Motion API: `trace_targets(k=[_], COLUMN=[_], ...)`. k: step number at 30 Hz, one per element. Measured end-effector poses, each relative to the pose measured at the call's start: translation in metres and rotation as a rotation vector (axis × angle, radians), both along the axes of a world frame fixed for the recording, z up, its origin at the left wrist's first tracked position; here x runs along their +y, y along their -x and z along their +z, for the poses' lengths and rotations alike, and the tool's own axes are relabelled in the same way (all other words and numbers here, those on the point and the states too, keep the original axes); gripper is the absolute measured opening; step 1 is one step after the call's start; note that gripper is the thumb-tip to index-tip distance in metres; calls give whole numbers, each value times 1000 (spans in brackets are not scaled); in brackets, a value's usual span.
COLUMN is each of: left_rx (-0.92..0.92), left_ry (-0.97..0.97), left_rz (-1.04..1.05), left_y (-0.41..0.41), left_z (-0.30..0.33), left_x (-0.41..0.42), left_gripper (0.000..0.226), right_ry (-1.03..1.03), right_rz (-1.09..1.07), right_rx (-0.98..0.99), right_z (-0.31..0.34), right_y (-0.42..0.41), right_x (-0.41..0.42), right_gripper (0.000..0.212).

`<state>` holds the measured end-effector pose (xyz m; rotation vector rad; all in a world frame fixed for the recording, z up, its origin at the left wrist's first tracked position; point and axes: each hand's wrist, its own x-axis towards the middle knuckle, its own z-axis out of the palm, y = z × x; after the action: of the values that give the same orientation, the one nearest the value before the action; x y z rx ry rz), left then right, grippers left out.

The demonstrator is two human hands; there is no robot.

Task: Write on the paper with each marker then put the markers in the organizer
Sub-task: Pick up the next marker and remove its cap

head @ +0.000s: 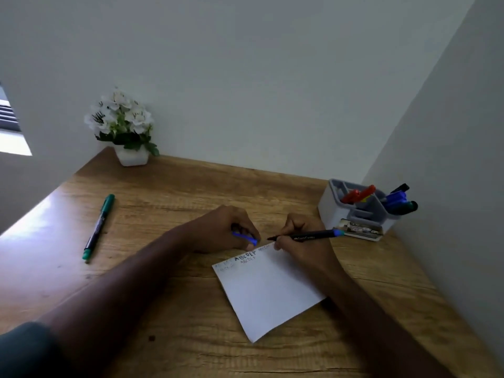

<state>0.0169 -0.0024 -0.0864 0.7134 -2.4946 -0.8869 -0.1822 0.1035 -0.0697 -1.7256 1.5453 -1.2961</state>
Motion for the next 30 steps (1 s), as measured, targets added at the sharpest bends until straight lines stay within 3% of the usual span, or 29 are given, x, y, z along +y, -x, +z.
trace_targets(k=[9,30], left_rx=[-103,-84], left_ry=[-24,-43], left_rz=[19,8], left_y=[1,2], left_z=[2,-1], left_x=[1,-3], left_gripper=[38,39], right_ry=[50,-75], right_rz=[-124,-32], right_rx=[-20,81], right_z=[-14,-11], right_y=[-5,-10], right_x=[6,12], right_gripper=[20,35])
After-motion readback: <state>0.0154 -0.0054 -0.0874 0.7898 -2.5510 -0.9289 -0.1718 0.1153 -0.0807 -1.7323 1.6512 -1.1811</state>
